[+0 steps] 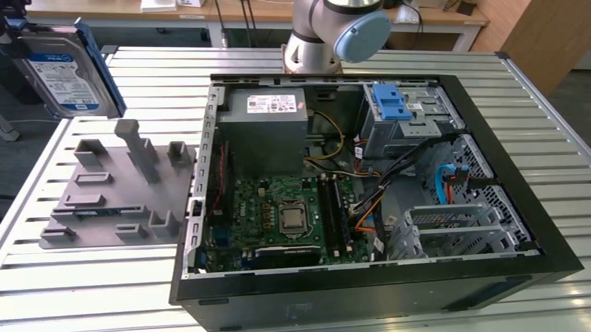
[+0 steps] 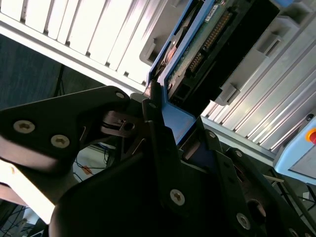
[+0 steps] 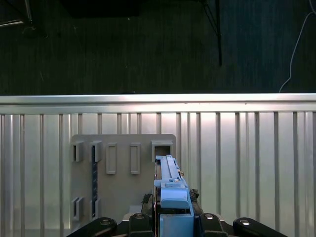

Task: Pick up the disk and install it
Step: 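Pick up the disk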

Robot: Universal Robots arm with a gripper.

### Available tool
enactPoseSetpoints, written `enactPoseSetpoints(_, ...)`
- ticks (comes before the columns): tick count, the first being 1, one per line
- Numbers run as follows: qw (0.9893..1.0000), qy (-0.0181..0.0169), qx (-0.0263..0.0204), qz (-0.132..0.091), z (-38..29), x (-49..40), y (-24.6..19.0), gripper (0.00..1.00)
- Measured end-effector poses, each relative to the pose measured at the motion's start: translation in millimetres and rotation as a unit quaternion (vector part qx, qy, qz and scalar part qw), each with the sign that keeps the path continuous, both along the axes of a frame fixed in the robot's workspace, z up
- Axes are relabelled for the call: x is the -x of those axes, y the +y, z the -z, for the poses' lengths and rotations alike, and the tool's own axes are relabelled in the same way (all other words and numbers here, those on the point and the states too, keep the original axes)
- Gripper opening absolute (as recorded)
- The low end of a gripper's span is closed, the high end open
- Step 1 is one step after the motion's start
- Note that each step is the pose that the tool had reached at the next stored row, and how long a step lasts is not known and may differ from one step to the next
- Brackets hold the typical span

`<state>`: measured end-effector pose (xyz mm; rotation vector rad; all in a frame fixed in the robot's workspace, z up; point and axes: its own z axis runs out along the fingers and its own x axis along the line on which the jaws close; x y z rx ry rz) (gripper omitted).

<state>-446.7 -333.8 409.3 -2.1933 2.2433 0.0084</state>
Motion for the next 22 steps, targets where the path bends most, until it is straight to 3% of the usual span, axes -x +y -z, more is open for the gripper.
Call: enactPoseSetpoints(22,1.0000,0.0000,0.0000,0.000,-14.8,0.0,0.1,0.36)
